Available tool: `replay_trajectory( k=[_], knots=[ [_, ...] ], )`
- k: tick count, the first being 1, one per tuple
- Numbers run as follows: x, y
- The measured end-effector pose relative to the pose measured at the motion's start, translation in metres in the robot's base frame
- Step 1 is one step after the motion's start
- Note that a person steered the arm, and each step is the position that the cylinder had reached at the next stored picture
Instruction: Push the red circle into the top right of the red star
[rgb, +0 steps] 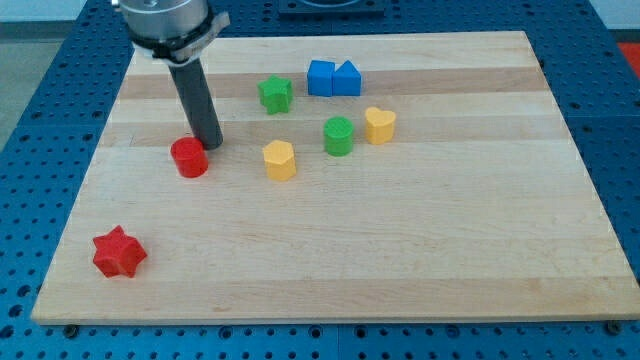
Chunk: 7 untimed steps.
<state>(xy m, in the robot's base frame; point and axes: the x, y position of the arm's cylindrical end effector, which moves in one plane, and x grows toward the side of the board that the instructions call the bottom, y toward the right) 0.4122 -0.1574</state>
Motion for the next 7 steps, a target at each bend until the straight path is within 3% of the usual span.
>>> replay_trajectory(
  k=[2,4,7],
  knots=[
    [0.046,-0.025],
    [0.034,-0.06],
    [0.069,-0.066]
  ],
)
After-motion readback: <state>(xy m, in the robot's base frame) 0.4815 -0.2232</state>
